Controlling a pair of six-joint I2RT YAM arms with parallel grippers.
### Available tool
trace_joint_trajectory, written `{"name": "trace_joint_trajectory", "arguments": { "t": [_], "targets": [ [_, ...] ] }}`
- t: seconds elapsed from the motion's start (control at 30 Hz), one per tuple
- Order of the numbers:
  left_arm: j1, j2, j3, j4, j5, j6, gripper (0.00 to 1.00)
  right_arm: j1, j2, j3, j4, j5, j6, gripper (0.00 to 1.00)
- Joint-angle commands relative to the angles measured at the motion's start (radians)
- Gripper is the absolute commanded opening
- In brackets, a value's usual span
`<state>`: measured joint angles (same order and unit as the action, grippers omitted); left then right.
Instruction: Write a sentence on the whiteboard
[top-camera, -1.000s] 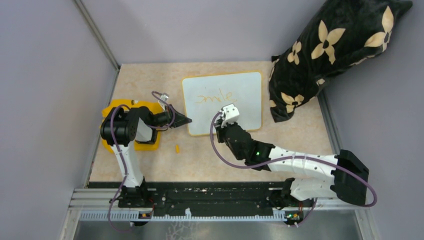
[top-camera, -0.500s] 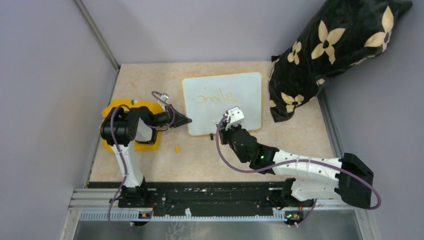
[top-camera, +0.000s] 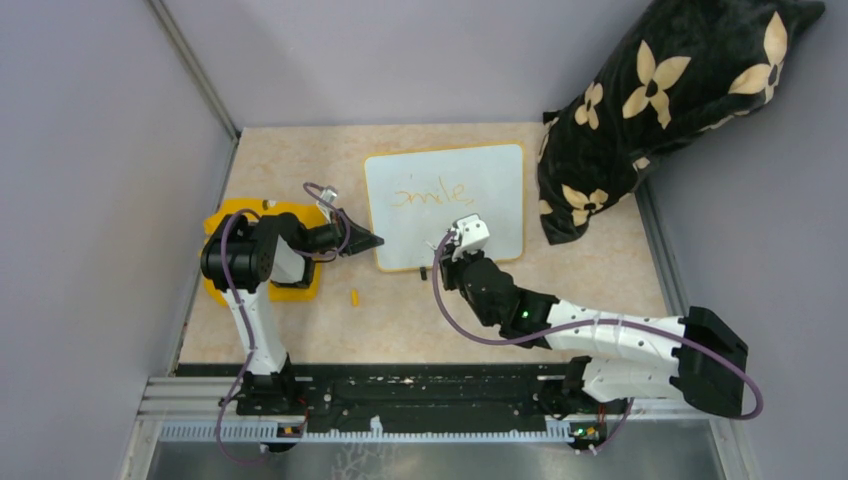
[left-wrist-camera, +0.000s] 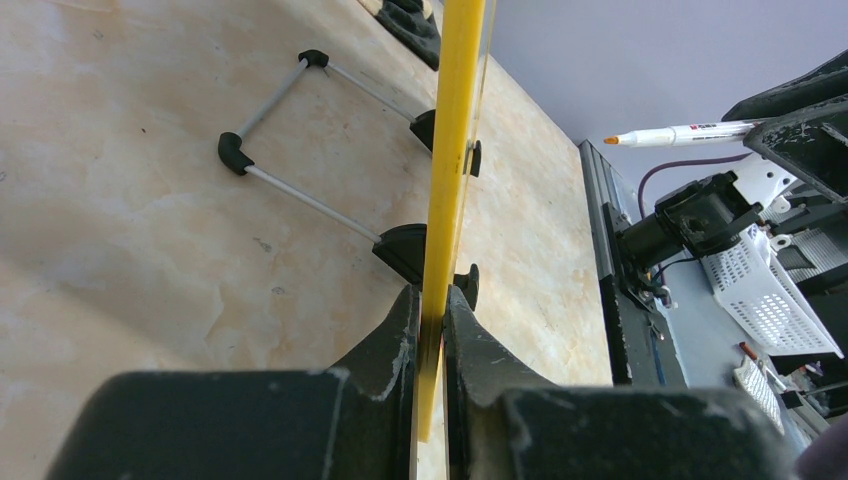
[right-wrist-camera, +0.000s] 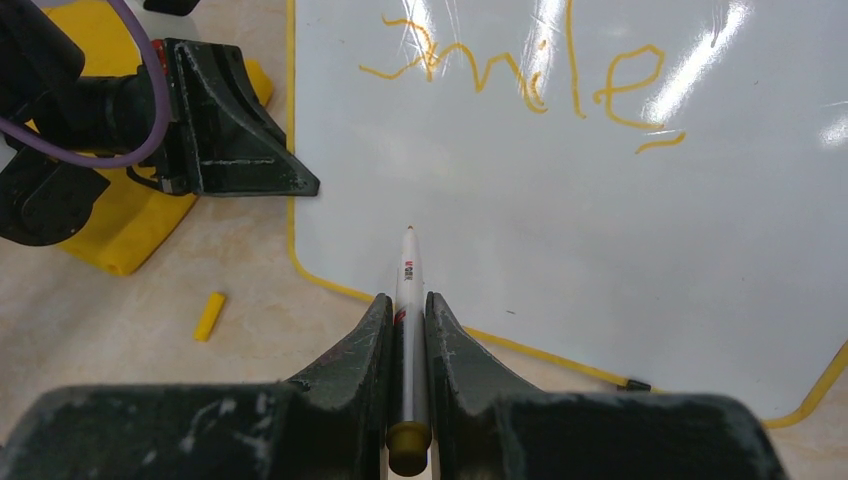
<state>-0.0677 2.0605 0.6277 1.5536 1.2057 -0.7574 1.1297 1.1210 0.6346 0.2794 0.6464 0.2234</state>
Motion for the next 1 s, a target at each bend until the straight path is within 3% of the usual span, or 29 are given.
{"name": "trace_joint_trajectory", "arguments": {
  "t": [0.0, 0.27, 0.47, 0.97],
  "targets": [
    [-0.002, 0.013, 0.006, 0.162, -0.041, 0.009, 0.0, 0.009, -0.052, 0.036, -0.006, 0.011, 0.011, 0.0],
    [-0.001, -0.002, -0.018, 0.2, -0.088, 0.035, 0.0, 0.008, -0.066, 0.044, -0.051, 0.007, 0.037, 0.0],
    [-0.001, -0.038, -0.025, 0.105, -0.097, 0.117, 0.0, 0.009, -0.051, 0.034, -0.019, 0.001, 0.029, 0.0],
    [-0.001, -0.02, -0.023, 0.11, -0.093, 0.099, 0.0, 0.008, -0.041, 0.014, 0.017, 0.027, 0.028, 0.0]
  ]
}}
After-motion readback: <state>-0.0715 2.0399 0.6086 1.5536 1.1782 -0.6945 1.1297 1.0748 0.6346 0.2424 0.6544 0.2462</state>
